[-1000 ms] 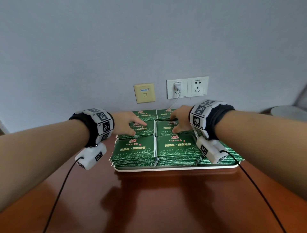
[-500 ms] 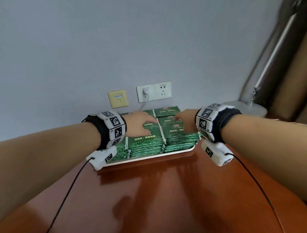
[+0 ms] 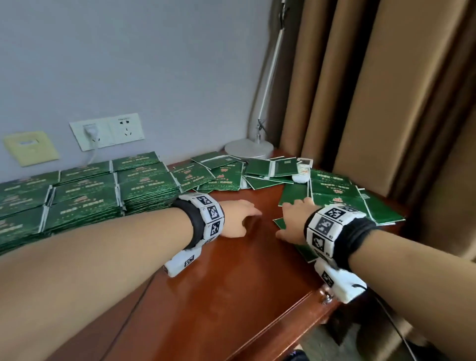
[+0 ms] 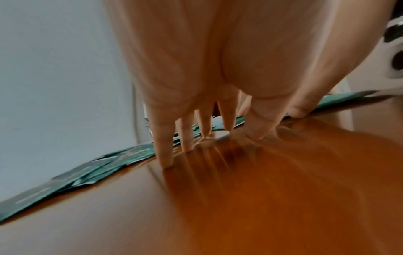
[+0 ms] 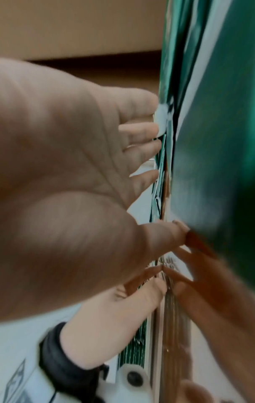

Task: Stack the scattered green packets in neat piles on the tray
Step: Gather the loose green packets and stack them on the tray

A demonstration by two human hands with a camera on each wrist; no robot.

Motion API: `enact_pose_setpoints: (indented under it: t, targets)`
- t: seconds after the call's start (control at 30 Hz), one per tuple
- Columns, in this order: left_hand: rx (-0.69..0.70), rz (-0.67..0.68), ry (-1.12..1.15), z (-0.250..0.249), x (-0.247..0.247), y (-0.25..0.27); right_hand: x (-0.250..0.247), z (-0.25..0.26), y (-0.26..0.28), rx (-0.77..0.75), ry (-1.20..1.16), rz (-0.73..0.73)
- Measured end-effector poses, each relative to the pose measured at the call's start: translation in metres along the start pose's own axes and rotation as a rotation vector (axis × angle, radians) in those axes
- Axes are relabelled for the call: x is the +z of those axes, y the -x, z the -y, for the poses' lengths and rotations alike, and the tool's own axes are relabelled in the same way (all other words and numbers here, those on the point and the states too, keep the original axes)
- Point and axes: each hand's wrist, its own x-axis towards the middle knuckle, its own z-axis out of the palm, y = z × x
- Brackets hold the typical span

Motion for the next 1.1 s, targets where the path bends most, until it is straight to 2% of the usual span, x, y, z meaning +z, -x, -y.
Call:
enact_pose_setpoints:
  t: [0.07, 0.23, 0.53, 0.7, 0.83, 0.97, 1.1]
  targets:
    - [0.023, 0.028, -0.01, -0.015, 0.0, -0.009, 0.004, -0.01, 0.006, 0.056, 0.002, 0.002]
    - [0.019, 0.139, -0.114, -0.025, -0.006, -0.016, 0.007, -0.006, 0.012, -0.014, 0.016, 0.096]
    - [-0.024, 0.211, -0.297, -0.019, -0.014, -0.003, 0.0, -0.008, 0.008, -0.14, -0.035, 0.04]
    - [-0.043, 0.24, -0.381, -0.006, -0.019, 0.018, -0.009, -0.008, -0.009, -0.117, -0.088, 0.049]
    - [-0.125, 0.228, -0.358, 0.003, -0.015, 0.026, -0.017, -0.01, -0.021, -0.039, -0.093, 0.014]
    - [-0.014, 0.004, -0.224, -0.013, -0.019, 0.018, -0.023, -0.011, -0.024, -0.042, -0.116, 0.126]
    - [0.087, 0.1, -0.124, -0.03, -0.002, 0.007, -0.026, 0.0, -0.026, -0.164, -0.043, 0.151]
